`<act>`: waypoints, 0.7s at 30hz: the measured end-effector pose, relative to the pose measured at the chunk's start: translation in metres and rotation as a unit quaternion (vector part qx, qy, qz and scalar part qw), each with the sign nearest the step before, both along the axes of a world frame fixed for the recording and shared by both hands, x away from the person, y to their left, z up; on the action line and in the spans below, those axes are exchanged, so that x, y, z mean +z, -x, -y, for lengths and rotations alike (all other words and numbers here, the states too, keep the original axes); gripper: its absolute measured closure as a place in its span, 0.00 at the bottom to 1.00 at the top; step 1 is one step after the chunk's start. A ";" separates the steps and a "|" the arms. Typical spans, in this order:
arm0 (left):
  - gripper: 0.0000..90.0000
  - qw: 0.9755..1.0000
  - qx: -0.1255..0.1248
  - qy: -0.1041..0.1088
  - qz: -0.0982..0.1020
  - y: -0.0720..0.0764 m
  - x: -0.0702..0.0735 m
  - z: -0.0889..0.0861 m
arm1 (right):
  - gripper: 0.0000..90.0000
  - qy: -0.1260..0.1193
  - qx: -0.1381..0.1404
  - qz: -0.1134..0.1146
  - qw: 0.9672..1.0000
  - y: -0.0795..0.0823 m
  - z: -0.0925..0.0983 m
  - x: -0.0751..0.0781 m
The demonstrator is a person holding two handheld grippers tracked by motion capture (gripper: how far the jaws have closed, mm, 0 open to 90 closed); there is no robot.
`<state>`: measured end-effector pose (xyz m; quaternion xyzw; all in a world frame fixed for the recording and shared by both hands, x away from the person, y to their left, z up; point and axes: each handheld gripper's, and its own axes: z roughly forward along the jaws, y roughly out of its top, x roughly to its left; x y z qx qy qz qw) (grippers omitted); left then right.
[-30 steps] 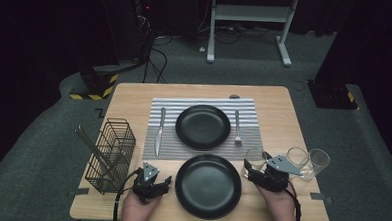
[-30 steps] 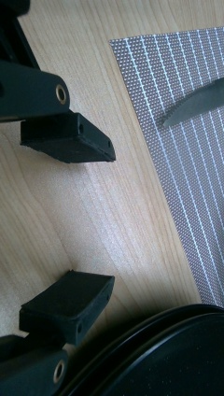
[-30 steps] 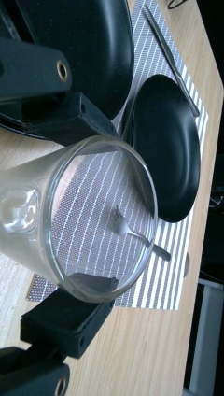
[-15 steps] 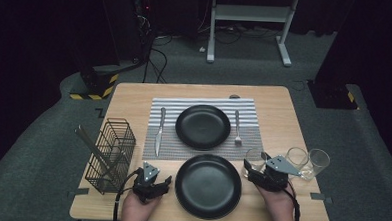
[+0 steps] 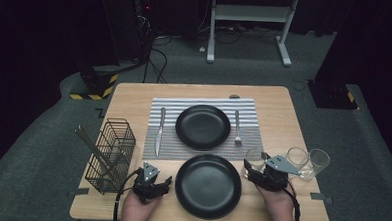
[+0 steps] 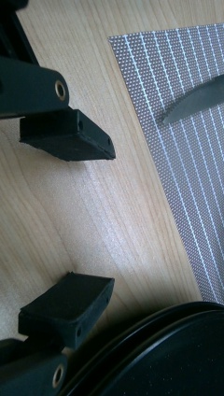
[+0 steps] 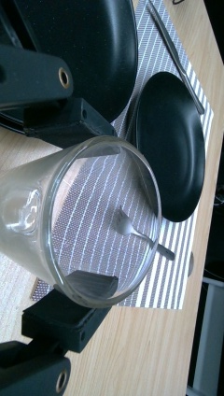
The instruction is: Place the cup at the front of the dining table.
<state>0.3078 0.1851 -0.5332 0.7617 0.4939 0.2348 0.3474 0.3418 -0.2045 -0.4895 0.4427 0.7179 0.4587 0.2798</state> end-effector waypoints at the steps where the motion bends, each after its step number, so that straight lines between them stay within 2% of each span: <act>1: 0.36 1.000 0.000 0.000 0.000 0.000 0.000 0.000 | 0.32 0.000 0.000 0.000 1.000 0.000 0.000 0.000; 7: 0.36 1.000 0.001 0.000 0.000 0.000 0.000 0.000 | 0.32 -0.007 0.000 -0.002 1.000 0.000 0.002 0.002; 11: 0.35 1.000 0.002 0.000 0.000 0.000 0.000 0.000 | 0.32 -0.009 0.001 0.011 1.000 0.002 0.003 0.008; 21: 0.35 1.000 0.001 0.001 -0.002 0.000 0.000 0.000 | 0.32 -0.018 -0.002 0.027 0.999 0.006 0.004 0.021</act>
